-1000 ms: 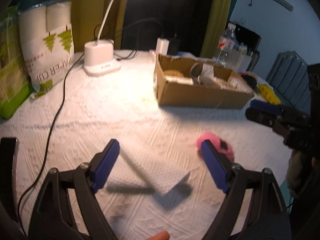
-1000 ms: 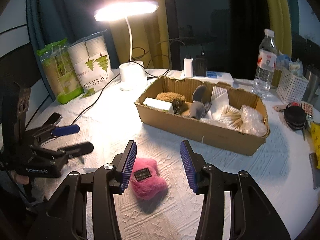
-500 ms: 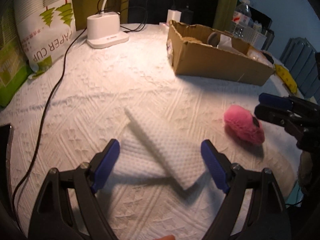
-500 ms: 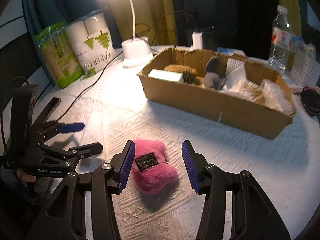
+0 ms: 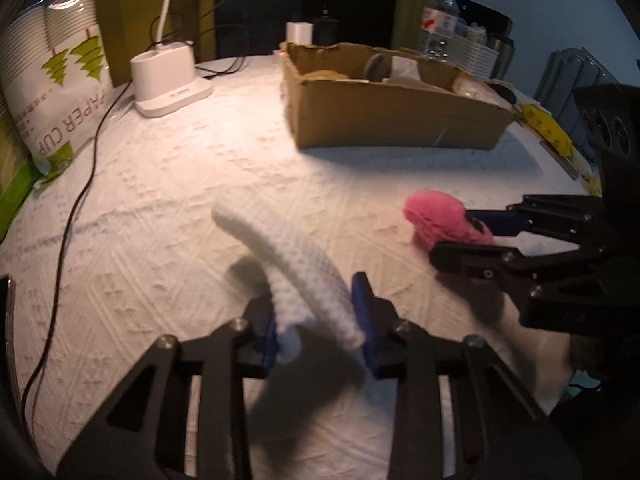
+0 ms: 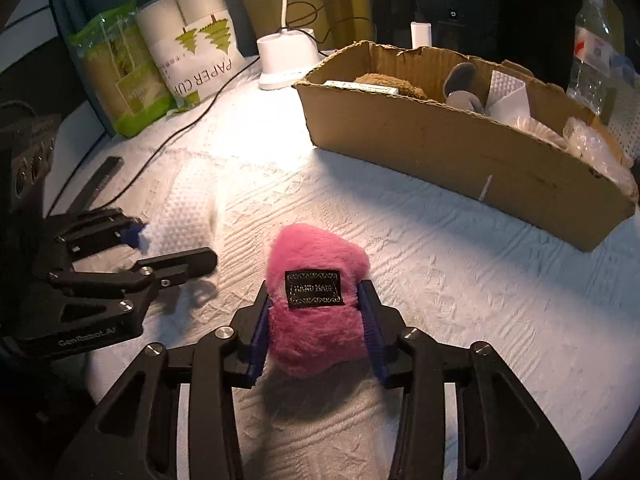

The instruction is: Organize soft objects

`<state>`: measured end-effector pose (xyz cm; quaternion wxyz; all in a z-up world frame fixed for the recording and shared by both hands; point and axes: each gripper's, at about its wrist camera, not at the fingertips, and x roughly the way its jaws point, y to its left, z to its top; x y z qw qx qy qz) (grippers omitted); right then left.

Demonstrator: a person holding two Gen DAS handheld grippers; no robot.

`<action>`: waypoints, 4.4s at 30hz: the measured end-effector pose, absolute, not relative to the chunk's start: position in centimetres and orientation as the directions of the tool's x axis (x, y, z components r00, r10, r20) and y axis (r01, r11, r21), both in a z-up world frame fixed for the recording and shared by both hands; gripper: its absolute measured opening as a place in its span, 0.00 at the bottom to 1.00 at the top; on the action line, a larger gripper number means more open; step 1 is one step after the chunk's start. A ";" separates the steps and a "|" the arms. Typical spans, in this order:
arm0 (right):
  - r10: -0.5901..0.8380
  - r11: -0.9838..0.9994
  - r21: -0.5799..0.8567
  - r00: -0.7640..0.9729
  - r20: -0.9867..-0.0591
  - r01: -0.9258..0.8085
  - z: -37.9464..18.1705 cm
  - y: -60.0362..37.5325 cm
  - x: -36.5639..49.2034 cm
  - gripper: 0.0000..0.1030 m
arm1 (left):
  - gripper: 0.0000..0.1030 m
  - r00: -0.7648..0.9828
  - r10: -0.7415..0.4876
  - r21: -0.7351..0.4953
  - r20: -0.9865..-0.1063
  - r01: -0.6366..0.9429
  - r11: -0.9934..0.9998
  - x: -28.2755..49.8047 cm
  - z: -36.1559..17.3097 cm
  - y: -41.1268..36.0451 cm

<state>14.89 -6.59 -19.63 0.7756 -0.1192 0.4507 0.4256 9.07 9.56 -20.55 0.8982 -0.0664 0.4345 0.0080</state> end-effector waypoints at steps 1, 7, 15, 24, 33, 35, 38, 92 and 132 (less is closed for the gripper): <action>0.554 0.612 0.197 0.238 -0.798 -0.766 -19.5 -6.8 14.9 0.41 | 0.24 0.622 -0.055 -0.121 -0.781 -0.065 0.991 9.1 -20.5 9.3; 0.575 0.637 0.199 0.287 -0.767 -0.745 -17.8 -8.9 15.5 0.41 | 0.21 0.645 -0.097 -0.162 -0.758 -0.042 0.986 9.5 -19.1 8.1; 0.582 0.676 0.193 0.355 -0.732 -0.711 -15.5 -11.9 17.1 0.41 | 0.19 0.678 -0.122 -0.174 -0.725 -0.008 0.985 10.7 -16.8 6.8; 0.587 0.706 0.187 0.416 -0.695 -0.683 -13.6 -14.7 19.1 0.41 | 0.19 0.717 -0.118 -0.162 -0.687 0.007 0.987 12.8 -14.1 5.8; 0.594 0.724 0.198 0.450 -0.667 -0.661 -12.8 -16.4 21.0 0.41 | 0.19 0.746 -0.135 -0.145 -0.652 0.051 0.988 15.9 -11.6 4.5; 0.594 0.727 0.198 0.457 -0.663 -0.657 -12.7 -16.7 21.4 0.41 | 0.19 0.749 -0.137 -0.147 -0.648 0.053 0.988 16.7 -11.3 4.4; 0.594 0.731 0.200 0.465 -0.656 -0.652 -12.4 -17.2 22.1 0.41 | 0.19 0.752 -0.144 -0.152 -0.643 0.059 0.987 17.9 -10.9 4.2; 0.594 0.745 0.227 0.468 -0.654 -0.628 -12.4 -8.9 31.7 0.49 | 0.73 0.713 -0.228 -0.254 -0.663 0.072 0.964 28.0 -13.6 9.2; 0.569 0.790 0.157 0.616 -0.545 -0.592 -5.8 -16.1 22.9 0.49 | 0.96 0.845 -0.247 -0.247 -0.474 0.141 0.959 18.4 -4.8 5.8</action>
